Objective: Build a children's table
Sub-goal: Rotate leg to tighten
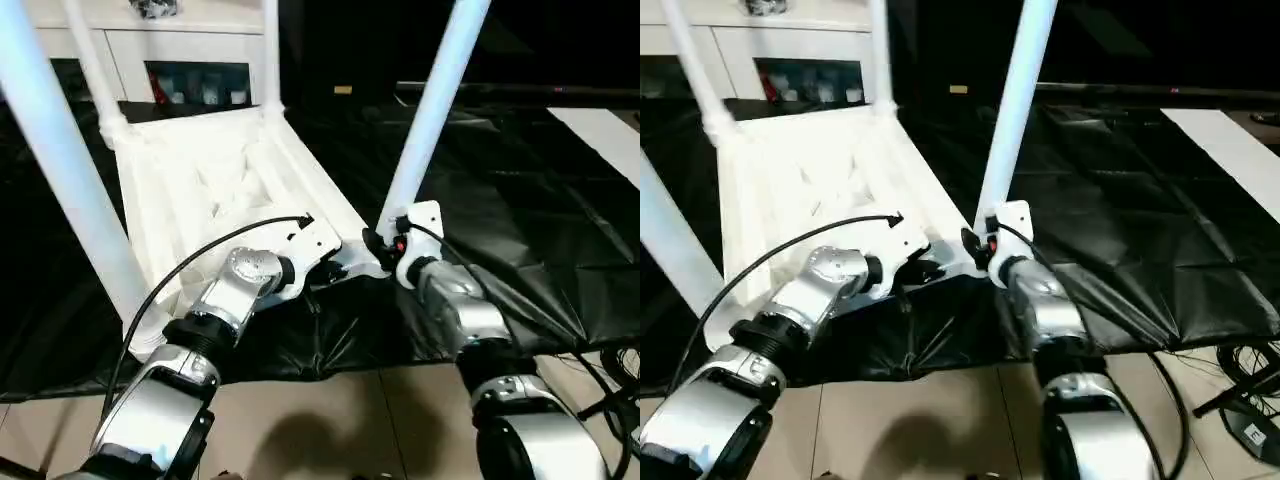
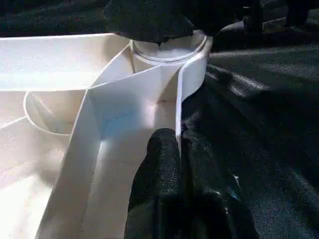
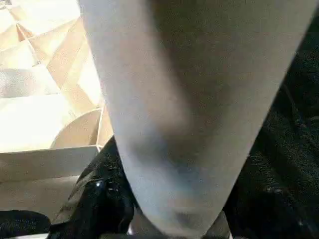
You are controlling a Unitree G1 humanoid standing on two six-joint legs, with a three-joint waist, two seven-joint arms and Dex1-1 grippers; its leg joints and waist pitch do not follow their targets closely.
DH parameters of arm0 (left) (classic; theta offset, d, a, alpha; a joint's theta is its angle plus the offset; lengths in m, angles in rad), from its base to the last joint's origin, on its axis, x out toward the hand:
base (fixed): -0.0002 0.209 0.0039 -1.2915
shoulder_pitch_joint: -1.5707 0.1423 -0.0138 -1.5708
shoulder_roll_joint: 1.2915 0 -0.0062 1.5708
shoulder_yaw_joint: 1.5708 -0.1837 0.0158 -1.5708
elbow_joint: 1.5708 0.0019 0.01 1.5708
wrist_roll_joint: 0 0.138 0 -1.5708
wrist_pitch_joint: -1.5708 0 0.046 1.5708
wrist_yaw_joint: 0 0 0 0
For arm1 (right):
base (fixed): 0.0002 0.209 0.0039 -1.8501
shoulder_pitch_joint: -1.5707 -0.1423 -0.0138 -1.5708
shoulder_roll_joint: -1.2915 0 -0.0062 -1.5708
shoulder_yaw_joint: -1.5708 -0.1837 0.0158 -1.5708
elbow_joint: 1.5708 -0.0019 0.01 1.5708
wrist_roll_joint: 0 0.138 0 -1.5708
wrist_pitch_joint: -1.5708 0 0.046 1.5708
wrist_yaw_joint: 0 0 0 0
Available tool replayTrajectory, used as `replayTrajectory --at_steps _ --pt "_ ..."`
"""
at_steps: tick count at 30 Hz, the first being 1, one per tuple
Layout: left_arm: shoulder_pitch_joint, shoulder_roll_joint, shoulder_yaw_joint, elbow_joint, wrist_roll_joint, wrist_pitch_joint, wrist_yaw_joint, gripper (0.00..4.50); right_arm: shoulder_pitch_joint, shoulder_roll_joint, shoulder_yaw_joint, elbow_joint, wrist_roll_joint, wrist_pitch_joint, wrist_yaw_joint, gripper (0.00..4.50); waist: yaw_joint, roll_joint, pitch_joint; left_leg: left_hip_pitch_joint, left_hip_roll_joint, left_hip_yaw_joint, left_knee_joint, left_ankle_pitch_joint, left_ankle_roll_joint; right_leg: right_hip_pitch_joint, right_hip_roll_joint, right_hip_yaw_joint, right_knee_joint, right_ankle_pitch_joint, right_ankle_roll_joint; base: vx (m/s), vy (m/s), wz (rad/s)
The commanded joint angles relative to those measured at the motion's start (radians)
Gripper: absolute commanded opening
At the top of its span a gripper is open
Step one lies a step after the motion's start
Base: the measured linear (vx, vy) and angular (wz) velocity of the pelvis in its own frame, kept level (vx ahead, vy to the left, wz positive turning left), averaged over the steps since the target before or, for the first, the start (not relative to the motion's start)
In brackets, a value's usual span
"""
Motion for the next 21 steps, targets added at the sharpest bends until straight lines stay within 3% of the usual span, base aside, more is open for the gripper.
replayTrajectory --at_steps 1,3,8,11,12,13,14,15,16,17,18,20,21 --pt "-0.017 -0.062 -0.013 -0.062 -0.018 -0.051 0.009 0.00 0.018 0.113 0.077 0.055 0.012 0.042 0.096 2.87 0.001 0.004 -0.057 0.010 0.033 -0.027 -0.077 -0.371 0.007 0.029 -0.067 0.046 -0.092 -0.500 -0.128 0.000 0.000 0.00" --pt "-0.013 -0.045 -0.019 -0.063 -0.019 -0.067 -0.019 0.00 0.021 0.095 0.090 0.042 -0.004 0.026 0.106 3.10 0.000 0.007 -0.057 0.012 0.032 -0.027 -0.076 -0.382 0.005 0.027 -0.067 0.046 -0.094 -0.505 -0.128 0.000 0.000 0.00" --pt "-0.015 0.000 -0.035 -0.044 -0.018 -0.115 -0.087 0.00 0.076 0.001 0.133 -0.065 -0.033 -0.002 0.190 3.10 0.003 0.004 -0.059 0.010 0.034 -0.024 -0.077 -0.354 0.014 0.031 -0.067 0.051 -0.090 -0.459 -0.135 0.000 0.000 0.00" --pt "-0.026 0.042 -0.043 -0.004 -0.007 -0.182 -0.134 0.00 0.206 -0.119 0.119 -0.299 0.042 0.038 0.333 3.10 0.021 -0.001 -0.062 0.010 0.036 -0.018 -0.074 -0.303 0.045 0.036 -0.065 0.056 -0.082 -0.385 -0.138 0.000 0.000 0.00" --pt "-0.026 0.042 -0.043 -0.003 -0.006 -0.183 -0.134 0.00 0.209 -0.122 0.118 -0.304 0.044 0.038 0.336 3.10 0.026 0.002 -0.062 0.012 0.036 -0.017 -0.075 -0.291 0.050 0.038 -0.063 0.057 -0.080 -0.363 -0.141 0.000 0.000 0.00" --pt "-0.031 0.054 -0.047 0.011 0.003 -0.199 -0.139 0.00 0.270 -0.176 0.102 -0.395 0.079 0.052 0.390 3.10 0.031 0.009 -0.065 0.010 0.037 -0.015 -0.073 -0.265 0.053 0.039 -0.064 0.057 -0.070 -0.296 -0.172 0.000 0.000 0.00" --pt "-0.032 0.058 -0.048 0.015 0.006 -0.204 -0.139 0.00 0.287 -0.191 0.097 -0.421 0.089 0.057 0.404 3.10 0.034 0.006 -0.066 0.009 0.037 -0.014 -0.072 -0.252 0.060 0.043 -0.061 0.057 -0.071 -0.274 -0.170 0.000 0.000 0.00" --pt "-0.039 0.070 -0.052 0.031 0.017 -0.223 -0.138 0.00 0.338 -0.235 0.081 -0.495 0.119 0.075 0.447 3.10 0.044 0.013 -0.067 0.009 0.039 -0.015 -0.071 -0.231 0.066 0.045 -0.062 0.058 -0.063 -0.227 -0.184 0.000 0.000 0.00" --pt "-0.039 0.071 -0.052 0.033 0.018 -0.225 -0.137 0.00 0.345 -0.240 0.079 -0.504 0.123 0.078 0.452 3.10 0.048 0.006 -0.069 0.008 0.040 -0.013 -0.068 -0.217 0.074 0.047 -0.061 0.057 -0.057 -0.189 -0.196 0.000 0.000 0.00" --pt "-0.042 0.076 -0.053 0.040 0.020 -0.232 -0.138 0.00 0.368 -0.257 0.073 -0.536 0.135 0.086 0.471 3.10 0.048 0.006 -0.069 0.008 0.040 -0.013 -0.068 -0.217 0.074 0.047 -0.061 0.057 -0.057 -0.189 -0.196 0.000 0.000 0.00" --pt "-0.046 0.083 -0.055 0.050 0.023 -0.248 -0.138 0.00 0.407 -0.285 0.069 -0.590 0.148 0.102 0.495 3.10 0.047 0.009 -0.070 -0.002 0.037 -0.015 -0.068 -0.205 0.082 0.055 -0.062 0.055 -0.056 -0.175 -0.198 0.000 0.000 0.00" --pt "-0.051 0.097 -0.055 0.070 0.030 -0.281 -0.123 0.00 0.490 -0.335 0.066 -0.703 0.177 0.134 0.537 3.10 0.048 0.008 -0.070 0.000 0.038 -0.017 -0.067 -0.210 0.086 0.054 -0.064 0.056 -0.055 -0.170 -0.199 0.000 0.000 0.00" --pt "-0.052 0.105 -0.056 0.079 0.031 -0.303 -0.123 0.00 0.522 -0.348 0.066 -0.749 0.185 0.150 0.544 3.10 0.046 0.017 -0.068 -0.002 0.037 -0.018 -0.070 -0.212 0.085 0.056 -0.062 0.054 -0.057 -0.181 -0.199 0.000 0.000 0.00"
